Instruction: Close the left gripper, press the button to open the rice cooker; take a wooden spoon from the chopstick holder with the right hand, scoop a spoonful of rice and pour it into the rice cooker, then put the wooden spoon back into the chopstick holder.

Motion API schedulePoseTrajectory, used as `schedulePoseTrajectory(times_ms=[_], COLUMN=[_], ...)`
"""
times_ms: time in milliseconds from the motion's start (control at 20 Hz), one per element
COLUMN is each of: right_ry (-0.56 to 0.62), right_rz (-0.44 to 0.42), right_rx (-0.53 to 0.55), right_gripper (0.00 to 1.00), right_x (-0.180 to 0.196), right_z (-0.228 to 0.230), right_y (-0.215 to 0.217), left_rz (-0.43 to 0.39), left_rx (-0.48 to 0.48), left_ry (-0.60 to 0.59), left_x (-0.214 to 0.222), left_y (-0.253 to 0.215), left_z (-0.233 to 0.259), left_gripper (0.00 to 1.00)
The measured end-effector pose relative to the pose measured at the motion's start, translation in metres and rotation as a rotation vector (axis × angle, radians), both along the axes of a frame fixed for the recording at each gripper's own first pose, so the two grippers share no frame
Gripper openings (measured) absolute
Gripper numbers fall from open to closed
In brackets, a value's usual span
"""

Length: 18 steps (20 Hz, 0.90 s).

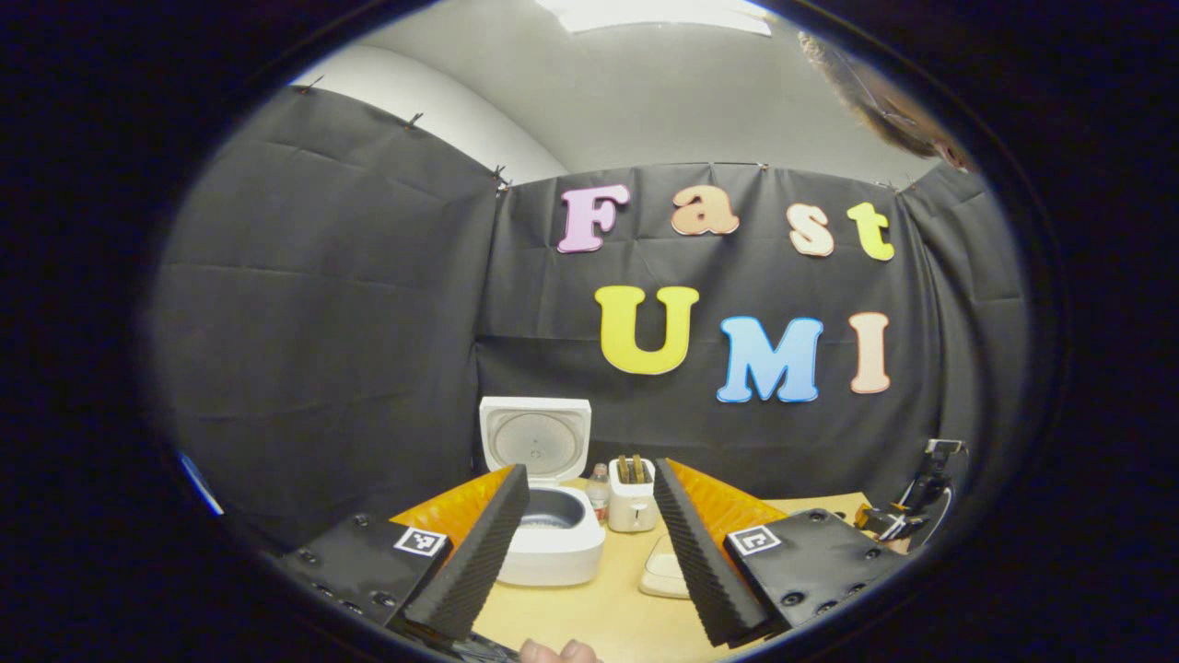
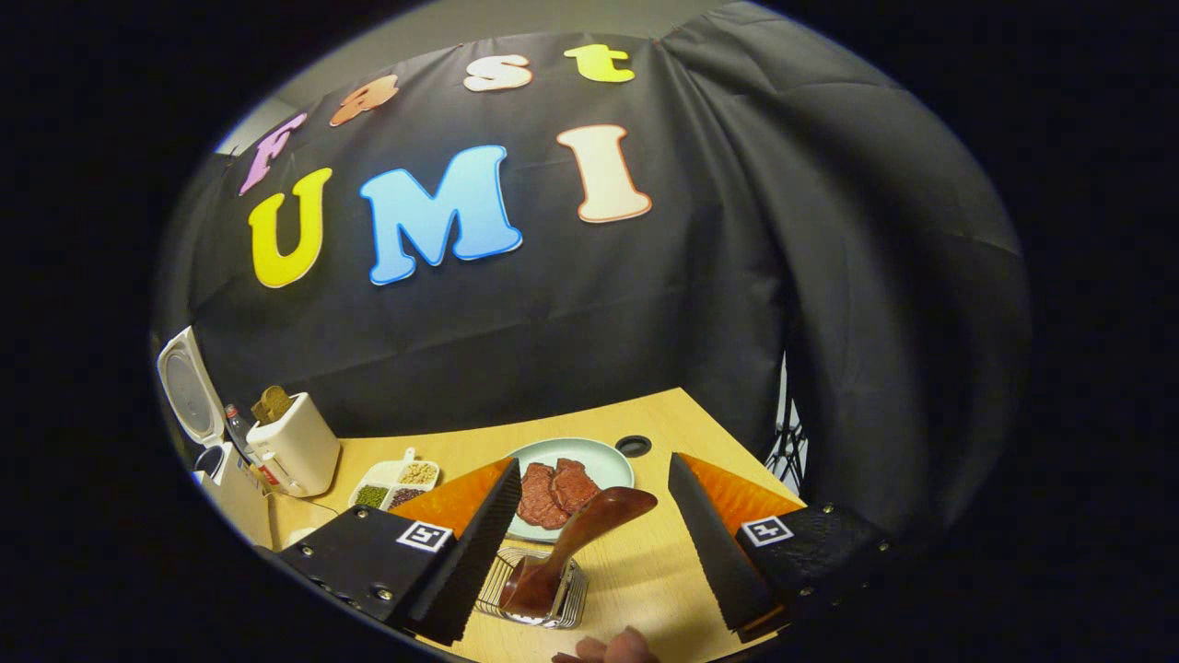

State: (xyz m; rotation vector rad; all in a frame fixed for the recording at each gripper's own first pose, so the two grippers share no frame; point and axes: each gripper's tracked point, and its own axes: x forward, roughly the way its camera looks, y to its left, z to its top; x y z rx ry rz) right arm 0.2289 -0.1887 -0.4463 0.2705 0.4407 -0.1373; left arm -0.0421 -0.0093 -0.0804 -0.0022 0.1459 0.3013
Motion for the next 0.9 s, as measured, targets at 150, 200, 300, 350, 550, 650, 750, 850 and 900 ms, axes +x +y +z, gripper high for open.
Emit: schedulePoseTrajectory(times_ms=[150,200,300,350,550,650,750,850,900], right_ry=[0.088,0.136,0.167,0.170,0.183,0.187,0.185,0.155,0.120], right_rz=[0.064,0.059,0.047,0.019,-0.020,-0.011,0.000,0.017,0.037], right_rx=[0.292,0.359,0.371,0.335,0.339,0.363,0.351,0.334,0.309], right_gripper=[0.97,0.93,0.78,0.70,0.19,0.15,0.15,0.14,0.14], right_x=[0.007,0.007,0.013,0.012,0.009,0.008,0.001,-0.002,-0.003], right_z=[-0.034,-0.043,-0.054,-0.056,-0.047,-0.044,-0.033,-0.007,0.015], right_y=[0.040,0.048,0.051,0.048,0.045,0.048,0.045,0.045,0.046], left_rz=[0.003,0.007,0.013,0.016,0.023,0.024,0.032,0.038,0.038], left_rx=[-0.007,-0.008,-0.008,-0.009,0.002,0.005,-0.009,-0.029,-0.035], left_ry=[0.010,0.007,0.005,0.006,0.001,0.000,-0.018,-0.038,-0.046], left_x=[-0.003,-0.005,-0.007,-0.008,-0.020,-0.024,-0.025,-0.029,-0.032], left_y=[-0.002,-0.001,0.001,0.002,0.003,0.008,0.014,0.018,0.022], left_z=[-0.003,-0.003,-0.003,-0.003,0.003,0.003,0.005,0.009,0.009], left_gripper=[0.93,0.94,0.95,0.95,0.97,0.95,0.93,0.93,0.93])
